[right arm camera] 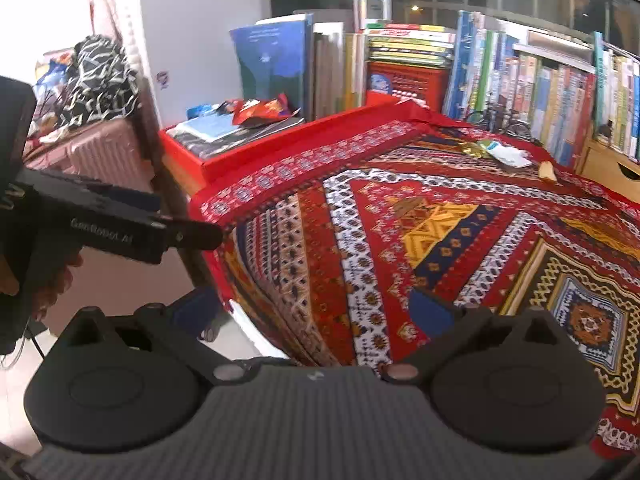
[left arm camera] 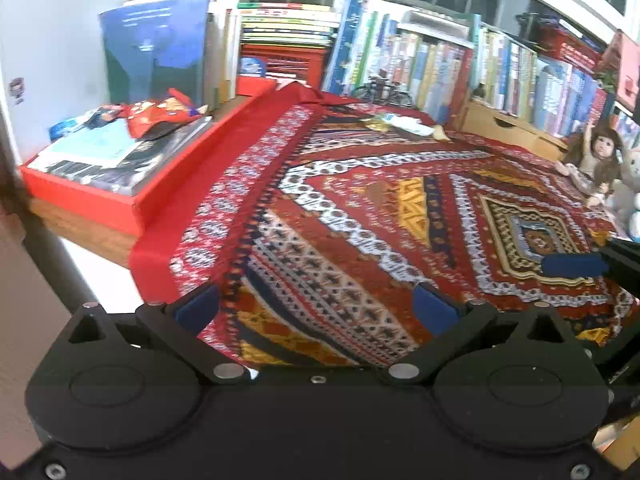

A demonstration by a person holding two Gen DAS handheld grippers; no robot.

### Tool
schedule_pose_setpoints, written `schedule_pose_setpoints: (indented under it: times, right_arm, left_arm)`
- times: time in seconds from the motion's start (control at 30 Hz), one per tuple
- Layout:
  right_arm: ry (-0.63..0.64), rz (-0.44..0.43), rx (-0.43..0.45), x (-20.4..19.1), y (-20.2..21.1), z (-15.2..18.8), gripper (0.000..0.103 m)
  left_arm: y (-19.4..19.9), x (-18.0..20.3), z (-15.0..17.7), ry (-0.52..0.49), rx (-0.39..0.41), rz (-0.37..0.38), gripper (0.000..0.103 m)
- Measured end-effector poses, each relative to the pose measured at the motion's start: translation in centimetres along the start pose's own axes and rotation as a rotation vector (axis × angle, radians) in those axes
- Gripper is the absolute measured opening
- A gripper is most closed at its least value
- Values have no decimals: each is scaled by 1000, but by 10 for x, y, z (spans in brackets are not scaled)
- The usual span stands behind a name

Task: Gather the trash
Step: 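Move both tools back over the litter pile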

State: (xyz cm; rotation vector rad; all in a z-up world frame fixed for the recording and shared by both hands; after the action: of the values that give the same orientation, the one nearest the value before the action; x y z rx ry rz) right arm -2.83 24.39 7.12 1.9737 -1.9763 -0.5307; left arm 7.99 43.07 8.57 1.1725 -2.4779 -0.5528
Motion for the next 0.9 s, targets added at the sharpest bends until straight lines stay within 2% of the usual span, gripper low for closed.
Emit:
schedule_pose_setpoints:
  times: [0.23, 0.33, 0.47, 0.67, 0.9]
  right_arm:
    - [-92, 37, 15, 37, 2, -23, 103]
    - [-129, 12, 20, 60, -1, -39, 103]
    - [-171, -7, 72, 92, -5, -65, 103]
    - [-130, 9, 153, 143, -14, -116, 103]
    - [-101, 30, 249, 203, -26, -172, 103]
  left_arm:
    - [-13, 21, -21, 26, 11, 53, 103]
    - [-26, 33, -38, 0, 43, 45, 103]
    - [-44, 42, -62, 49, 83, 53, 103]
    - [-75, 61, -117, 94, 174, 63, 103]
    - [-121, 91, -189, 23, 250, 91, 103]
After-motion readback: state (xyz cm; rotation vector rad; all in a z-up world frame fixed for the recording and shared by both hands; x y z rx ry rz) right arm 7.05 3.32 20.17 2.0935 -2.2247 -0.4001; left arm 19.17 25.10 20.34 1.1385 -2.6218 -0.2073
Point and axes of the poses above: each gripper's, at about its wrist camera, not at the fingertips, and y roughly against the way its jaws point, x to its right, z to its underside, the point moved 2 cm from there along -y, roughly the way its jaws point, and after that the axes turned 11 degrees about x, right-handed, at the moved point
